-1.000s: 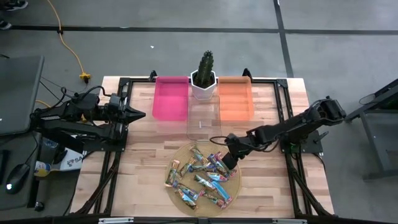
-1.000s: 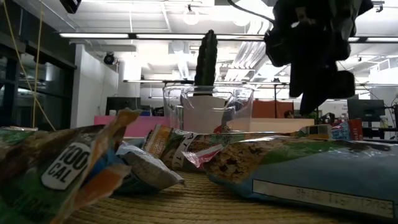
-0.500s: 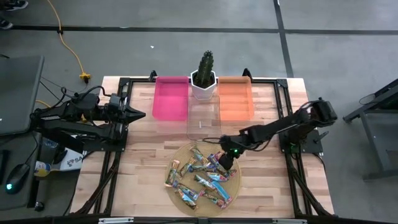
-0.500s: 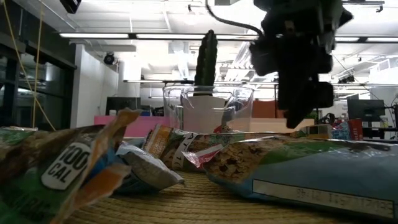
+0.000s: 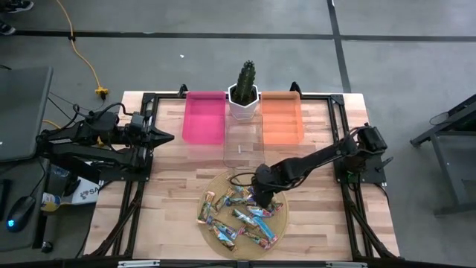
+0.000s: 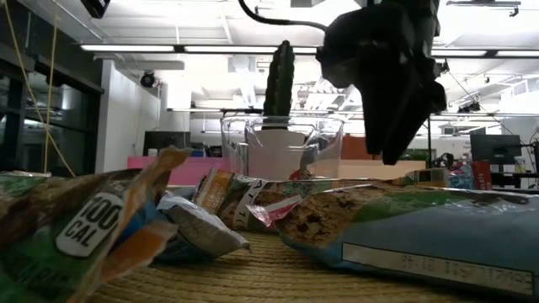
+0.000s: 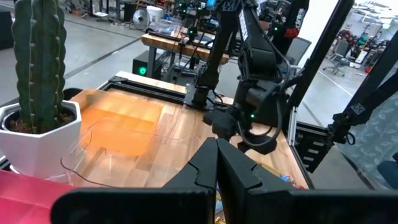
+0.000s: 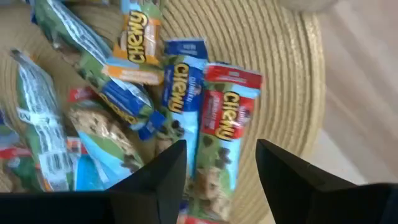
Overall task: Pick and place Granola Bars by type
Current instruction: Put the red granola bar into the orange bin
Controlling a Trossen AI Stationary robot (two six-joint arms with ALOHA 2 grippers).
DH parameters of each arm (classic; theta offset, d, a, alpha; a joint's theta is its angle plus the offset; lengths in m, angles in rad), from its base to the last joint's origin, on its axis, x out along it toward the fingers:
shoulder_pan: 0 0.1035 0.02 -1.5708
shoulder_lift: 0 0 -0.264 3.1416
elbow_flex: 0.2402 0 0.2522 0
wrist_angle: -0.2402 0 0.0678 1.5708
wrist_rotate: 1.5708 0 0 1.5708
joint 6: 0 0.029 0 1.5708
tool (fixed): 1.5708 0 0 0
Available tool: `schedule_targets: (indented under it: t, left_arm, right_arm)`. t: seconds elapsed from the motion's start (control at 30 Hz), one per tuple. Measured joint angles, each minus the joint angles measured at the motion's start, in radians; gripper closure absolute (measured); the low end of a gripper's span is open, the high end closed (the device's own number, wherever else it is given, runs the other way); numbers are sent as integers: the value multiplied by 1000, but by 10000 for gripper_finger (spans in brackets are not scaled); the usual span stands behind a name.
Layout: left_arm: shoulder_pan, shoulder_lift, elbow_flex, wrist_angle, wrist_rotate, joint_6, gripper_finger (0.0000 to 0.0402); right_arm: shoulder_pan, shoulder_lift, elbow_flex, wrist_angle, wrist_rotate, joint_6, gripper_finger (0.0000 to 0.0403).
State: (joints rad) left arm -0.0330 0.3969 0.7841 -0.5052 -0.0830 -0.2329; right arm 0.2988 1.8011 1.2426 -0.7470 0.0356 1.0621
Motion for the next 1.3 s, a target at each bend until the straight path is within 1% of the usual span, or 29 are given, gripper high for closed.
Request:
schedule_targets:
  t: [0.2, 0.33, 0.57, 0.87, 1.3]
  left_arm:
    - [0, 0, 0, -4, 2, 0, 401]
    - [0, 0, 0, -37, 3, 0, 401]
    - [0, 0, 0, -78, 3, 0, 401]
    - [0, 0, 0, -75, 3, 0, 401]
    - [0, 0, 0, -74, 2, 0, 401]
  right_arm:
    - [41, 1, -51, 34, 15, 126, 225]
    - [50, 1, -55, 63, 35, 153, 225]
    - [50, 1, -55, 67, 51, 161, 226]
    - [49, 6, -55, 67, 64, 152, 227]
    - [49, 84, -53, 120, 42, 144, 227]
